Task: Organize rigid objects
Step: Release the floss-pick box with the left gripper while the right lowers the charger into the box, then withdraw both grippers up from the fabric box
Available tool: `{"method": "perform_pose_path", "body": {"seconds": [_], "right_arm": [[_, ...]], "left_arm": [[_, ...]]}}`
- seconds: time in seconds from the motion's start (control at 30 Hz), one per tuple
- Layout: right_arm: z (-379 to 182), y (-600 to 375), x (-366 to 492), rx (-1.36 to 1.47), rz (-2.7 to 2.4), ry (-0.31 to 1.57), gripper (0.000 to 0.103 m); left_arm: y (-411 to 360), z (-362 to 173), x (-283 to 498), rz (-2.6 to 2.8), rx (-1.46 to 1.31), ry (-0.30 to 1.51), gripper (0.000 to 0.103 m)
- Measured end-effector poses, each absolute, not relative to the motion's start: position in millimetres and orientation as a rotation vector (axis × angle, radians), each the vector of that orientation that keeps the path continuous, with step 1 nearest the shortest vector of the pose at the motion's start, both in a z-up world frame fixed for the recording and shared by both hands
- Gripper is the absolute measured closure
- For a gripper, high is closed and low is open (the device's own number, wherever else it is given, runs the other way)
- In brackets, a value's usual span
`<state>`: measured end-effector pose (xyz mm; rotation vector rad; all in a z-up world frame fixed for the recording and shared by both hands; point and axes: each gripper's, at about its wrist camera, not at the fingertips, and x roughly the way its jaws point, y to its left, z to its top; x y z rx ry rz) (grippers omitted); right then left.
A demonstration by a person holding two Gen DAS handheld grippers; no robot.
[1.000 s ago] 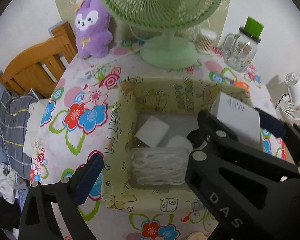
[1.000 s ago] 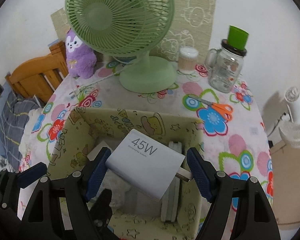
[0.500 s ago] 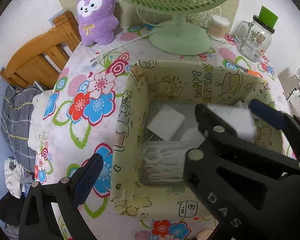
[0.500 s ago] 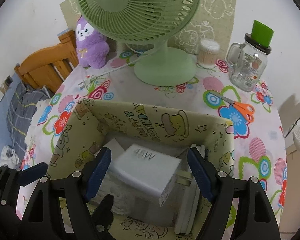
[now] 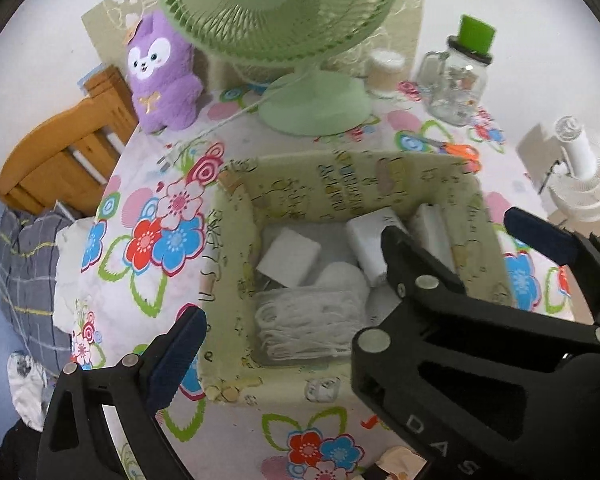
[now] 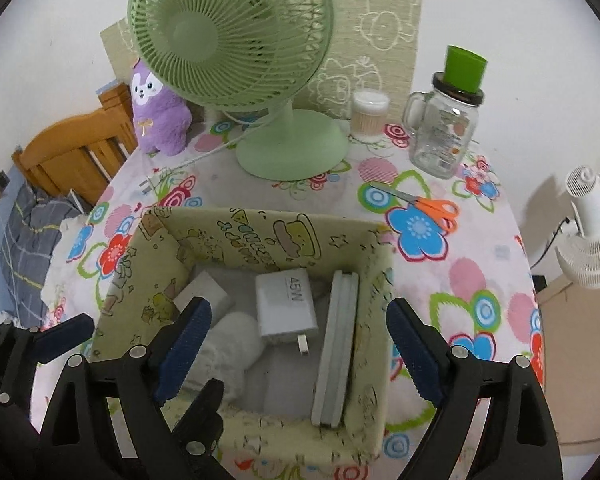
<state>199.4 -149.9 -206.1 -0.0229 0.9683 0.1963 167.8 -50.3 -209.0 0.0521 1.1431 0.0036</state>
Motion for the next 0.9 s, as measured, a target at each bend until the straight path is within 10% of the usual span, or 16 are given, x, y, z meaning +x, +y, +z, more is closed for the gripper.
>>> {"method": "perform_pose_path", "body": {"seconds": [0.9], "right_arm": [[-155.6,-156.0,114.3,0.003,0.103,0.869,0.010]], "left_arm": [[-51.4,-163.8,95.2,-0.126,0.031,1.044,0.003]]}}
